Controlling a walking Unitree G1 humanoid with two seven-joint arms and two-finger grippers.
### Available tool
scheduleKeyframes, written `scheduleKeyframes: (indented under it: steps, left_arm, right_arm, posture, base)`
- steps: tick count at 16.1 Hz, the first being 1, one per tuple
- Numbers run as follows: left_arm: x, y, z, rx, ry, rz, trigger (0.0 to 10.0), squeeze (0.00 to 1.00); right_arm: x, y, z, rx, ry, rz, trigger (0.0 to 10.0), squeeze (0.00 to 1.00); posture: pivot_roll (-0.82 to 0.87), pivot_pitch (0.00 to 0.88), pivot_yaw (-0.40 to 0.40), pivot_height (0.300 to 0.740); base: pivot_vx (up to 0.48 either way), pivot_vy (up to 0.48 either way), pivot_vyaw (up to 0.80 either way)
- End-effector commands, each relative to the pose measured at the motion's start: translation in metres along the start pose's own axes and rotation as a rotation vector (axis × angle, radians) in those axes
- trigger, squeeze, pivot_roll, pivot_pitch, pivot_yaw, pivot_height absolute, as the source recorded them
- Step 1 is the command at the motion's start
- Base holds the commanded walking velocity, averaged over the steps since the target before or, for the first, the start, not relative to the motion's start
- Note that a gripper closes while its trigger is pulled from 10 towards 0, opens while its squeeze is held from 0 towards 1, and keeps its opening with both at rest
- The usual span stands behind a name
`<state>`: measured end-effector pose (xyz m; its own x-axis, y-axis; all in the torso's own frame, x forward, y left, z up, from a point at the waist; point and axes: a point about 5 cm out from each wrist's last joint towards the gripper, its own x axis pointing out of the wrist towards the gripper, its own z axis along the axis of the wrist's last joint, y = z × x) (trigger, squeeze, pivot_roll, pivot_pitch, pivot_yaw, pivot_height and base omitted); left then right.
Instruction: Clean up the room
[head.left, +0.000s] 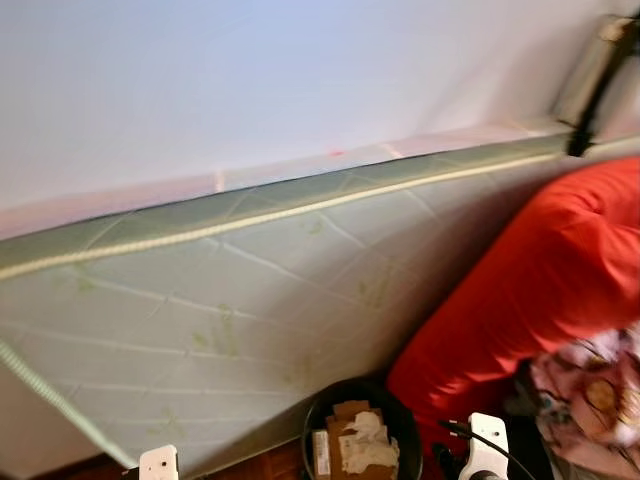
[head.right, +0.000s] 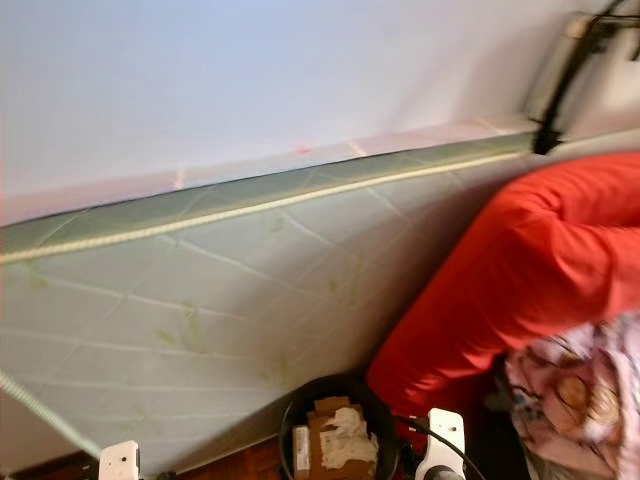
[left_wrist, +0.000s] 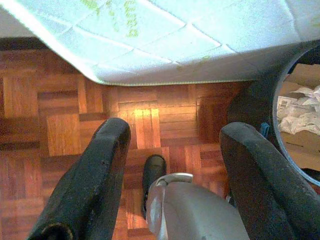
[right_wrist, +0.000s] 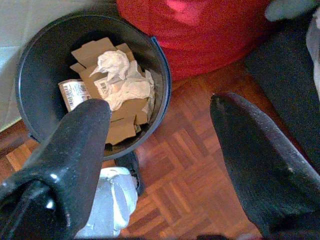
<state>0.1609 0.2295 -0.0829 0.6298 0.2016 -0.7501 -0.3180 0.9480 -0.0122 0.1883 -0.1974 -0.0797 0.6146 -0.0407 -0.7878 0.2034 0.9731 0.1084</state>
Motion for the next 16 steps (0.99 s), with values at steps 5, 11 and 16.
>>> scheduleKeyframes:
  steps: [5,11,16]
  left_arm:
    - [-0.0001,0.0011,-0.0018,0.005,0.014,0.016,10.0,0.0]
    - [0.0011,-0.0044,0.0024,-0.008,-0.01,0.01,10.0,0.0]
    - [0.0014,-0.004,0.0038,-0.005,-0.015,0.012,10.0,0.0]
  right_arm:
    - [0.0001,-0.0017,0.001,-0.025,0.012,0.008,10.0,0.0]
    - [-0.0001,-0.0023,0.0003,-0.038,0.019,0.016,10.0,0.0]
    - [0.0,-0.0015,0.0004,-0.048,0.023,0.027,10.0,0.0]
  posture:
    - [0.11,0.0,-0.062,0.74]
    - [0.11,0.0,-0.067,0.74]
    - [0.12,0.0,-0.067,0.74]
  base:
    - [0.0,-0.179,-0.75]
    - [0.0,0.0,-0.75]
    - [0.0,0.0,-0.75]
